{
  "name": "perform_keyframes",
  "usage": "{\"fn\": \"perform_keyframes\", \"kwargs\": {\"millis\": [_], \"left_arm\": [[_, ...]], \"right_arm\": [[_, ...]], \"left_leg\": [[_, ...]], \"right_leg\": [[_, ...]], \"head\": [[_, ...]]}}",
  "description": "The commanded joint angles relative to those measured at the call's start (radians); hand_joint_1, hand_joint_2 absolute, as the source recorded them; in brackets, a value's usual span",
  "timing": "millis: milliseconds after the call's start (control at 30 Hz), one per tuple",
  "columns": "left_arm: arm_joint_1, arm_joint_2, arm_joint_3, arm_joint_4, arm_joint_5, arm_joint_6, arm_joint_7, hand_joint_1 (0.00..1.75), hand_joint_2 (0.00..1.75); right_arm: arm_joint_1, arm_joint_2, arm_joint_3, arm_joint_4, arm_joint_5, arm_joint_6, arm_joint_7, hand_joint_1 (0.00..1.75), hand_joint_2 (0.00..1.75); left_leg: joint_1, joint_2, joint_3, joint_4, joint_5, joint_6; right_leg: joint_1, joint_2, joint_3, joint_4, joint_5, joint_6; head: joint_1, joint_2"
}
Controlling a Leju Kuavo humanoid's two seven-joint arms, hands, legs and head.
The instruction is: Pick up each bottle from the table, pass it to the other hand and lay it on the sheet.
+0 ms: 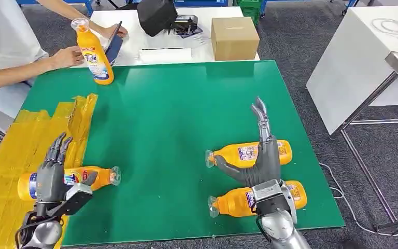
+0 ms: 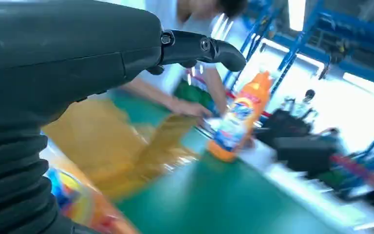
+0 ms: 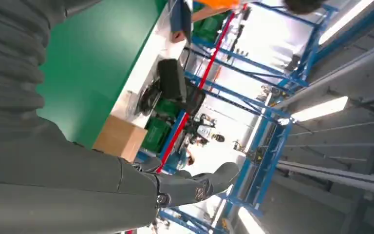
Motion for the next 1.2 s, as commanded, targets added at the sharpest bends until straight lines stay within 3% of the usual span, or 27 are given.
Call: {"fn": "perform_keyframes", "kwargs": {"millis": [33, 67, 133, 233, 533, 967, 1200], "left_arm": [[0.082, -0.131, 0.073, -0.357, 0.246, -0.236, -0.015, 0.0, 1.75], [0.084, -0.133, 0.071, -0.36, 0.269, -0.263, -0.016, 0.0, 1.75], [0.092, -0.154, 0.07, -0.363, 0.307, -0.343, -0.003, 0.0, 1.75], [0.094, -0.175, 0.033, -0.352, 0.304, -0.395, 0.001, 0.0, 1.75], [0.105, -0.173, -0.089, -0.343, 0.282, -0.425, -0.031, 0.0, 1.75], [0.069, -0.172, -0.134, -0.302, 0.333, -0.444, -0.043, 0.0, 1.75], [0.054, -0.175, -0.164, -0.292, 0.338, -0.436, -0.057, 0.0, 1.75]], "right_arm": [[-0.048, -0.063, 0.004, 0.083, 0.225, -0.064, 0.098, 0.0, 1.75], [-0.056, -0.075, 0.007, 0.099, 0.263, -0.056, 0.121, 0.0, 1.75], [-0.109, -0.136, 0.028, 0.172, 0.44, 0.021, 0.264, 0.0, 1.75], [-0.19, -0.22, 0.052, 0.307, 0.529, 0.158, 0.33, 0.0, 1.75], [-0.259, -0.304, 0.058, 0.45, 0.518, 0.249, 0.322, 0.0, 1.75], [-0.353, -0.346, 0.107, 0.679, 0.524, 0.322, 0.336, 0.0, 1.75], [-0.413, -0.328, 0.148, 0.843, 0.551, 0.336, 0.354, 0.0, 1.75]], "left_leg": [[0.001, 0.001, 0.0, 0.001, -0.001, 0.001], [0.001, 0.001, 0.001, 0.001, -0.002, 0.001], [0.0, 0.002, 0.002, 0.0, -0.001, 0.001], [0.0, 0.003, 0.003, 0.0, -0.002, 0.001], [-0.002, 0.0, 0.003, 0.0, -0.001, 0.002], [-0.001, -0.001, 0.002, 0.0, -0.001, 0.002], [-0.002, -0.001, 0.002, 0.0, 0.0, 0.002]], "right_leg": [[0.001, 0.0, 0.001, -0.001, 0.0, 0.0], [0.001, 0.0, 0.002, -0.001, -0.001, 0.0], [0.0, 0.001, 0.002, -0.002, 0.0, -0.001], [0.001, 0.002, 0.004, -0.003, 0.001, -0.001], [-0.001, 0.0, 0.004, -0.002, 0.001, 0.001], [-0.001, -0.001, 0.004, -0.002, 0.001, 0.001], [-0.001, -0.001, 0.003, -0.002, 0.001, 0.001]], "head": [[0.0, 0.0], [0.0, 0.0], [0.0, 0.0], [-0.001, 0.0], [0.0, 0.0], [0.0, 0.0], [0.0, 0.0]]}}
